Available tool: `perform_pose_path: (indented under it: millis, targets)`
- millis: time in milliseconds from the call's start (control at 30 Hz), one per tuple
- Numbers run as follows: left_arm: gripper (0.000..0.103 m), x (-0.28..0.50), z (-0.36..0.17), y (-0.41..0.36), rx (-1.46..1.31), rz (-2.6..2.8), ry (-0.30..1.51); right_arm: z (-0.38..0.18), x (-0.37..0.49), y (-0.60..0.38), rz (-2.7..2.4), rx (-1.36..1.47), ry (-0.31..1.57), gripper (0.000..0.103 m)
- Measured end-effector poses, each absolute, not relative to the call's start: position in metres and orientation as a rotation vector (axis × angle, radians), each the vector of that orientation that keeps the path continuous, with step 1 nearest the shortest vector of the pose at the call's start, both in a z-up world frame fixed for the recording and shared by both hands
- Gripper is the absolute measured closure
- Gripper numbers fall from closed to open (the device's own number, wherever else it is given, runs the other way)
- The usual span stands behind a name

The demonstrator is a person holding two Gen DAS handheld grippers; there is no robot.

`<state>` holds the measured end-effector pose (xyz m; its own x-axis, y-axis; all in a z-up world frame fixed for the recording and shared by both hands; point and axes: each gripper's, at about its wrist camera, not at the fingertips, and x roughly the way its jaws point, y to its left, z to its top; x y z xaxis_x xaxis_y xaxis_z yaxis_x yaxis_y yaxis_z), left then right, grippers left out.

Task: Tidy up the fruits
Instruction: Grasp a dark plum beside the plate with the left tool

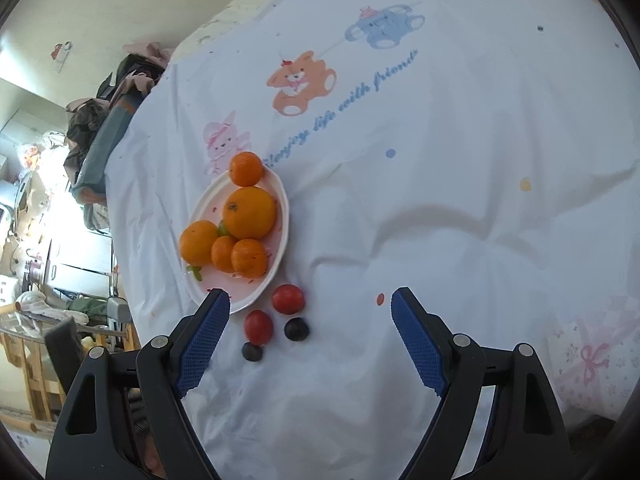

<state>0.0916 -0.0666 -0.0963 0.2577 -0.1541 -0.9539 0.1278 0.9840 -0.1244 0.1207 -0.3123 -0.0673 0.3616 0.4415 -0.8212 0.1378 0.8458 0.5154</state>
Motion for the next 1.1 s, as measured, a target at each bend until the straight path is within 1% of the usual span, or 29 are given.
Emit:
perform_pose_path:
  millis: [33, 67, 100, 200, 233, 300, 367, 400, 433, 467, 667, 833, 1100]
  targets:
    - [0.035, 0.091, -0.103, -0.074, 0.004, -0.207, 1.311, -0.071, 0.122, -0.313, 0.207, 0.569, 1.209, 0.018]
    - [0.044, 0.090, -0.107, -0.079, 0.027, -0.218, 1.311, -0.074, 0.123, -0.314, 0.203, 0.578, 1.218, 0.018]
    - [0.047, 0.090, -0.111, -0.084, 0.048, -0.227, 1.306, -0.077, 0.125, -0.315, 0.205, 0.592, 1.226, 0.017]
    - [0.048, 0.091, -0.124, -0.096, 0.092, -0.250, 1.325, -0.082, 0.128, -0.317, 0.218, 0.630, 1.236, 0.018]
    - [0.050, 0.093, -0.129, -0.098, 0.097, -0.253, 1.339, -0.083, 0.129, -0.319, 0.218, 0.644, 1.238, 0.017]
    - [0.055, 0.095, -0.135, -0.101, 0.118, -0.251, 1.351, -0.084, 0.129, -0.323, 0.229, 0.680, 1.237, 0.018]
    - [0.065, 0.098, -0.138, -0.104, 0.145, -0.244, 1.347, -0.084, 0.130, -0.325, 0.225, 0.685, 1.238, 0.017]
    - [0.067, 0.099, -0.138, -0.105, 0.149, -0.247, 1.342, -0.085, 0.131, -0.326, 0.224, 0.688, 1.239, 0.018]
    - [0.074, 0.099, -0.138, -0.105, 0.145, -0.255, 1.341, -0.085, 0.131, -0.326, 0.226, 0.690, 1.240, 0.018]
    - [0.083, 0.099, -0.137, -0.106, 0.134, -0.275, 1.341, -0.086, 0.131, -0.327, 0.226, 0.692, 1.241, 0.018]
    - [0.084, 0.097, -0.124, -0.117, 0.146, -0.296, 1.323, -0.086, 0.132, -0.324, 0.228, 0.699, 1.250, 0.018]
    - [0.084, 0.088, -0.105, -0.110, 0.120, -0.290, 1.294, -0.082, 0.131, -0.319, 0.232, 0.674, 1.245, 0.018]
    - [0.084, 0.073, -0.059, -0.057, -0.052, -0.191, 1.182, -0.085, 0.129, -0.308, 0.211, 0.620, 1.275, 0.017]
